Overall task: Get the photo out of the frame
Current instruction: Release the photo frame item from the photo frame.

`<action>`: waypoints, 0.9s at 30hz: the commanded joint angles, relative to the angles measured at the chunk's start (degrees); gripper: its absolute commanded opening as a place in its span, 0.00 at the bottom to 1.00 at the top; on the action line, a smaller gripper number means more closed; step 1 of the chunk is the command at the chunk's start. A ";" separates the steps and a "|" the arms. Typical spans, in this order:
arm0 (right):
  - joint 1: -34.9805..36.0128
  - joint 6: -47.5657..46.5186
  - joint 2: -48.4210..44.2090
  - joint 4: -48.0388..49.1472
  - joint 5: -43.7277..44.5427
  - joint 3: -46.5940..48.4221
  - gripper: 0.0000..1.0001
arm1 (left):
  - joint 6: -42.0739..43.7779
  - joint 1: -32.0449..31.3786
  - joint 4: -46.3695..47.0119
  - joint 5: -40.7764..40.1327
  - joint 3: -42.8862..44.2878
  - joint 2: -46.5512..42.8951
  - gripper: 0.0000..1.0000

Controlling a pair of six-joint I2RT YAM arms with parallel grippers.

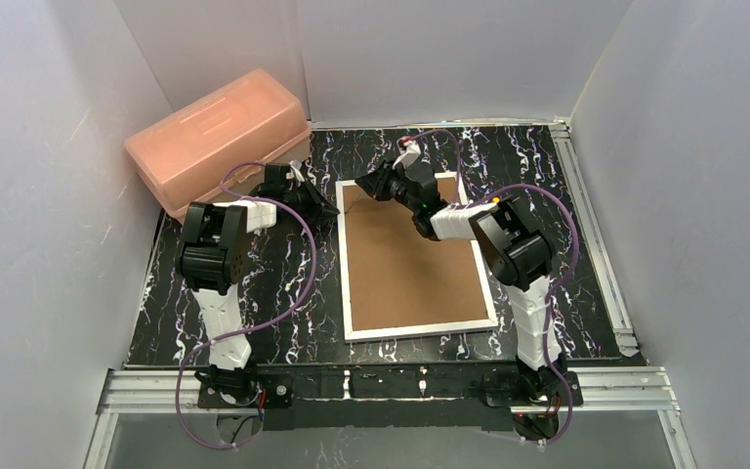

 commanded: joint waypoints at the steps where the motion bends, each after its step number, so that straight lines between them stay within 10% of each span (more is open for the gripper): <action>1: 7.38 -0.75 -1.29 -6.03 -4.65 3.08 0.01 | 0.22 -2.04 -0.86 1.11 -1.20 0.95 0.07; 27: 5.52 7.80 -0.99 5.98 -4.84 -8.62 0.01 | 0.87 -2.04 -0.91 0.92 -2.39 -0.19 0.06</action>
